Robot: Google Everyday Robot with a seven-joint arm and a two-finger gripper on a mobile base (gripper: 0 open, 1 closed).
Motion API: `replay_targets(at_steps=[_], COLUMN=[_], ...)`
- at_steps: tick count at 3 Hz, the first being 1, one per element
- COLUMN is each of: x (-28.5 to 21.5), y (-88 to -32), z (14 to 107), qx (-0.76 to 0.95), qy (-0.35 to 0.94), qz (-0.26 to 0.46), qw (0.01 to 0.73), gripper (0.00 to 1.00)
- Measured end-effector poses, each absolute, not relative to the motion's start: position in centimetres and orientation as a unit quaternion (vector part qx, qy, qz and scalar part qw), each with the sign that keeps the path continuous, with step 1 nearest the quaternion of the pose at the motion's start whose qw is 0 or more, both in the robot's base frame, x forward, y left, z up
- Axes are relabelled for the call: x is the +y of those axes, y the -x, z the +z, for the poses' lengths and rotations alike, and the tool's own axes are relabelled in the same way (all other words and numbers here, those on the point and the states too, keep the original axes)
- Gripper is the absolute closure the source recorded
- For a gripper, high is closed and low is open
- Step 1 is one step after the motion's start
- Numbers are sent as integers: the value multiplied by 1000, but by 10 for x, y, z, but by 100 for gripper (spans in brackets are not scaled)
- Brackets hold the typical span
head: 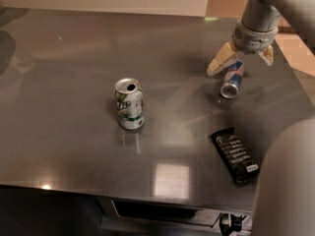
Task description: Pick redbull can
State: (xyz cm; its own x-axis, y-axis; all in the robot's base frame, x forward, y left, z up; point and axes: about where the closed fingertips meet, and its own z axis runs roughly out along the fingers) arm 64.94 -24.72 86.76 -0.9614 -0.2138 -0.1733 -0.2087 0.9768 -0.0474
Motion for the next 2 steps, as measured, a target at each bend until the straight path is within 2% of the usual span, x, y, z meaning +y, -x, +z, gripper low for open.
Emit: replay_targets(at_steps=[1, 2], x=[-253, -255], y=[-668, -675], z=[851, 840], qx=[994, 996], qy=[76, 58], qz=[-13, -12], qw=[77, 68], gripper=[0, 13])
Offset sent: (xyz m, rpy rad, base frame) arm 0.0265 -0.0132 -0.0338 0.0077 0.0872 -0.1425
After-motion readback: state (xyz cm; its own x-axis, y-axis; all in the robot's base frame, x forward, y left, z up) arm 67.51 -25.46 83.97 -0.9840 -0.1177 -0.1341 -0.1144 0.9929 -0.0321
